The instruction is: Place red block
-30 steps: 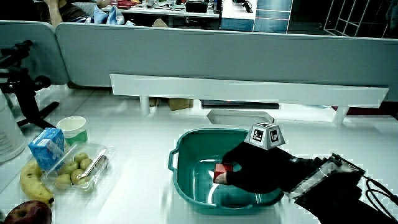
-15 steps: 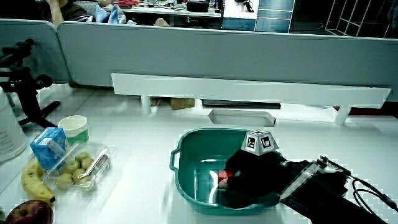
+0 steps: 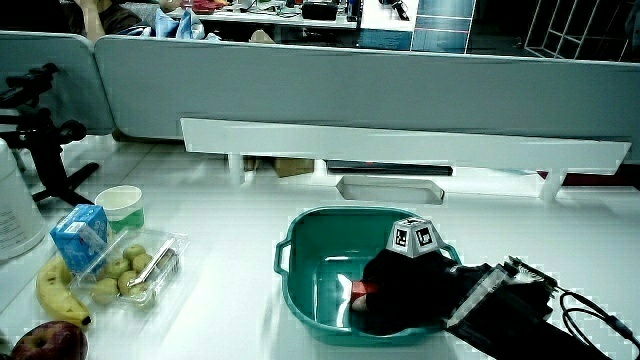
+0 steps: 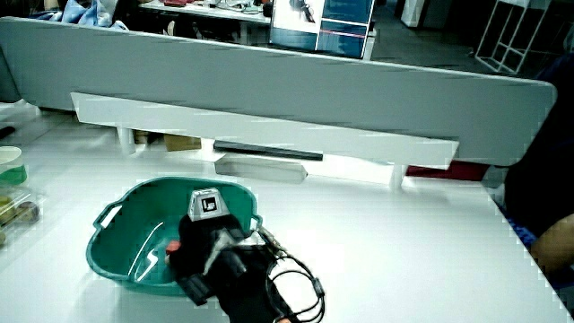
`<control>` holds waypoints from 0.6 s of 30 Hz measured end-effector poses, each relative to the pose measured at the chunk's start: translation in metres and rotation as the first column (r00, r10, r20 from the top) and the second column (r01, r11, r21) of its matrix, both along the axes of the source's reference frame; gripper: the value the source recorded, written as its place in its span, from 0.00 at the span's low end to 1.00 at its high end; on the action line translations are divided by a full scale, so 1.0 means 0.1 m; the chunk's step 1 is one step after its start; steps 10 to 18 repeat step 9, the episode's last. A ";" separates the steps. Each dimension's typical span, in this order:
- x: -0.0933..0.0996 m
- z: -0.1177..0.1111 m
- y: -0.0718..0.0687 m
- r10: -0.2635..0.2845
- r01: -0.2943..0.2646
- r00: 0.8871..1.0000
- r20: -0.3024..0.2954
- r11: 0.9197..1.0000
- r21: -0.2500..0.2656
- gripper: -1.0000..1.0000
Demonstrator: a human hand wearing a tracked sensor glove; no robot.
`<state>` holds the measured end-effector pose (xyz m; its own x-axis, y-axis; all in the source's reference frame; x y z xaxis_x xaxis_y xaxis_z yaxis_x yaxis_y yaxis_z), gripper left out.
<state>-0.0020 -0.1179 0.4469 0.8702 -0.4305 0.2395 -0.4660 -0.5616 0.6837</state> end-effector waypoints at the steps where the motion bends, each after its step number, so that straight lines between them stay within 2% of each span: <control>1: 0.01 -0.02 0.00 0.004 -0.004 1.000 0.013 1.000 0.010 0.17; 3: 0.02 -0.09 0.01 0.020 -0.020 0.999 0.038 1.000 0.003 0.08; 4: 0.02 -0.12 0.01 0.026 -0.027 0.999 0.045 0.999 0.021 0.04; 5: 0.01 -0.20 0.03 0.020 -0.023 0.997 0.079 0.999 0.028 0.00; 8: -0.04 -0.49 0.13 -0.012 -0.004 0.984 0.177 0.996 0.092 0.00; 9: -0.07 -0.62 0.19 -0.030 -0.003 0.974 0.223 0.990 0.143 0.00; 18: -0.07 -0.62 0.19 -0.030 -0.003 0.974 0.223 0.990 0.143 0.00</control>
